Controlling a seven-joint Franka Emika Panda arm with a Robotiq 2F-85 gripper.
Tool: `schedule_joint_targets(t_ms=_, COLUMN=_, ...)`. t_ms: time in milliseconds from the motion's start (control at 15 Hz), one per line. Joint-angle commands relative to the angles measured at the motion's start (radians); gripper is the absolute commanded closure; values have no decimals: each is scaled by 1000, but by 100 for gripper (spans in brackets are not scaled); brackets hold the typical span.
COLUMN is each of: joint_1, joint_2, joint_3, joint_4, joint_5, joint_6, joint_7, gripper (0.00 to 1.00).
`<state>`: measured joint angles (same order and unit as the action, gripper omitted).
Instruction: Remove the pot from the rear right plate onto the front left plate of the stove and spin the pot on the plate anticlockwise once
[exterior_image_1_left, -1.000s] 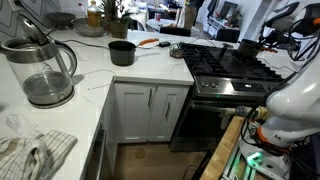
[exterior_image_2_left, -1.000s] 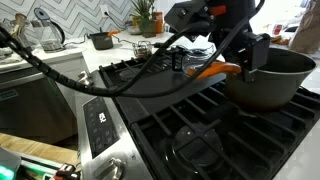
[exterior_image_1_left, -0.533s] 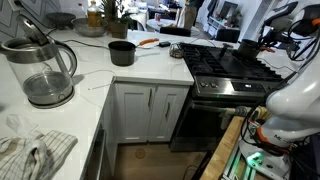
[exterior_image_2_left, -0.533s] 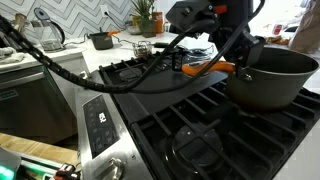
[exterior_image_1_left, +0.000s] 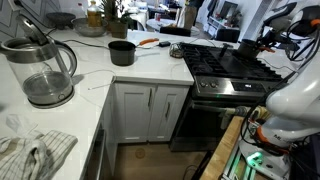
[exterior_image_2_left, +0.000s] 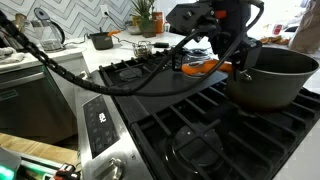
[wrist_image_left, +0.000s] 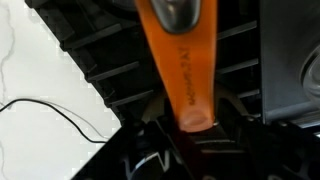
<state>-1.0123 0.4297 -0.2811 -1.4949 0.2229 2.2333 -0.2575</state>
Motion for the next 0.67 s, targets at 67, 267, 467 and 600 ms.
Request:
schedule_joint_targets(t_ms=67, joint_1=-25, joint_2=30, joint_3=17, joint_4=36, joint_5=10, joint_6=-36, joint_7=-23, gripper=50)
schedule_joint_targets(t_ms=267, joint_1=-26, joint_2=30, joint_3=18, joint_4=33, joint_5=12, joint_6=-29, joint_7=-21, gripper=76)
schedule_joint_targets(t_ms=467, joint_1=-26, joint_2=23, joint_3=18, joint_4=28, joint_5=10, joint_6=-22, joint_7=-19, gripper=99)
schedule_joint_targets(t_ms=600, joint_1=-24, joint_2=14, joint_3=20, joint_4=21, joint_5=9, joint_6=-14, joint_7=-21, gripper=100)
